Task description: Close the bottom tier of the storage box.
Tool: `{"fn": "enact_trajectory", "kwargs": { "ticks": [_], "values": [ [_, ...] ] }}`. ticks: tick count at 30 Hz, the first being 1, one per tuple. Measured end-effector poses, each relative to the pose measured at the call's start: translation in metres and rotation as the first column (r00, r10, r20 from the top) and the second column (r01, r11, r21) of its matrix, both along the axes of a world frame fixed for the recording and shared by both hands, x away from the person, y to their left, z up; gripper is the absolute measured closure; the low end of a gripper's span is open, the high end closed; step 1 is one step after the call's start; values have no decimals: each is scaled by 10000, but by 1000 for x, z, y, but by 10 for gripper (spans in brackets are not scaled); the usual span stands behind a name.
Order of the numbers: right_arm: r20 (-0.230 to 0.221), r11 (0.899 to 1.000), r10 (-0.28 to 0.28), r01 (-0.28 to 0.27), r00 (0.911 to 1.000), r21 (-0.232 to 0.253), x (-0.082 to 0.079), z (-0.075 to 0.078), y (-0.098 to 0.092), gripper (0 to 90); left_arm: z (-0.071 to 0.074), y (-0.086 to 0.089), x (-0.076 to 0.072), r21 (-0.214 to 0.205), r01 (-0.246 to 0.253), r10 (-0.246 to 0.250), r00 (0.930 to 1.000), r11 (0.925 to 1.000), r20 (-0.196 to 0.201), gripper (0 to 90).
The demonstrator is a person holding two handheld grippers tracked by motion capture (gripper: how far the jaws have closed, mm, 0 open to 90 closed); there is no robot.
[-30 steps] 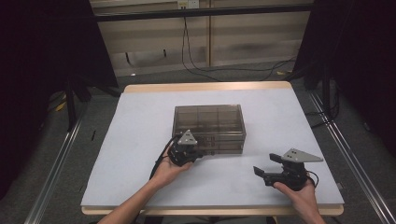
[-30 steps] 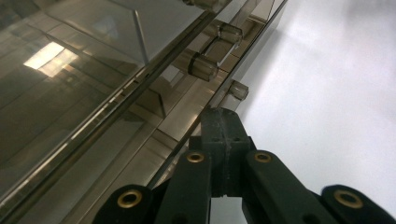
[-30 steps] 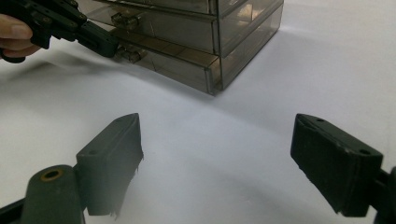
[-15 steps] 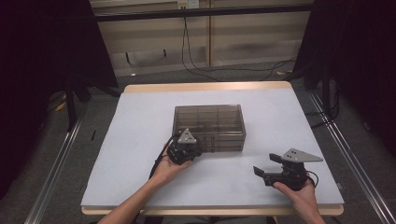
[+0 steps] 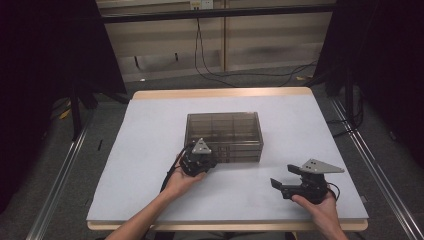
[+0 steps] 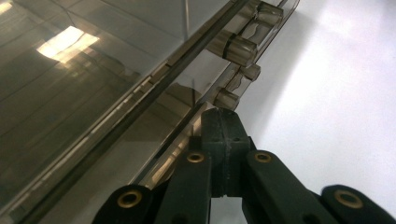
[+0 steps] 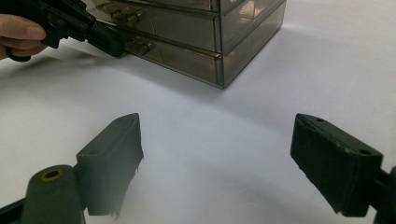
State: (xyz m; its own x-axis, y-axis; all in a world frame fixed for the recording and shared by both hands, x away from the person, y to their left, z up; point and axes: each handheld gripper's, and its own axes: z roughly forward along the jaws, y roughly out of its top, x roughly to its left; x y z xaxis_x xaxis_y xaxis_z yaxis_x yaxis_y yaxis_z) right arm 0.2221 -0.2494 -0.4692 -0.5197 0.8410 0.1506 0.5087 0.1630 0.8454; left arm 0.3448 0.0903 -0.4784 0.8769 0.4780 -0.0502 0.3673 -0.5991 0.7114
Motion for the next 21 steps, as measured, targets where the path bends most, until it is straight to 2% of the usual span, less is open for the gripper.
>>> {"fn": "enact_trajectory", "kwargs": {
  "ticks": [4,6,8,10,12,13,14,15,16,18,21],
  "values": [
    [1,10000,-27,27,10000,-1,0,0,0,166,-3,0,0,-303,-4,5,10000,9995,42,897],
    [25,10000,-27,27,10000,56,0,1,0,166,1,3,-2,-87,355,-355,9993,9993,-66,885],
    [3,10000,-38,38,10000,63,-1,1,-1,166,3,3,-3,-179,344,-343,9994,9992,43,864],
    [23,9999,-86,86,10000,78,0,0,-2,166,9,6,-6,-248,385,-381,9992,9989,147,777],
    [24,9999,-84,84,10000,68,0,0,-2,166,13,8,-9,-193,495,-492,9986,9986,172,757],
    [16,9999,-89,89,10000,66,-1,1,-1,166,14,10,-12,-380,661,-657,9978,9971,132,721],
    [21,9999,-73,73,10000,74,-1,1,-1,166,17,12,-15,-211,697,-692,9974,9973,209,705],
    [21,9999,-73,73,10000,74,-1,1,-1,166,17,12,-15,-211,697,-692,9974,9973,209,666],
    [51,10000,-41,40,10000,56,-1,1,-1,166,18,14,-18,-412,673,-663,9975,9969,253,666],
    [46,10000,-85,85,10000,50,-1,1,-2,166,23,19,-24,-302,536,-524,9978,9981,395,497],
    [49,9999,-90,90,9999,53,-1,1,-2,166,27,25,-29,-539,411,-385,9981,9977,486,400]
  ]
}}
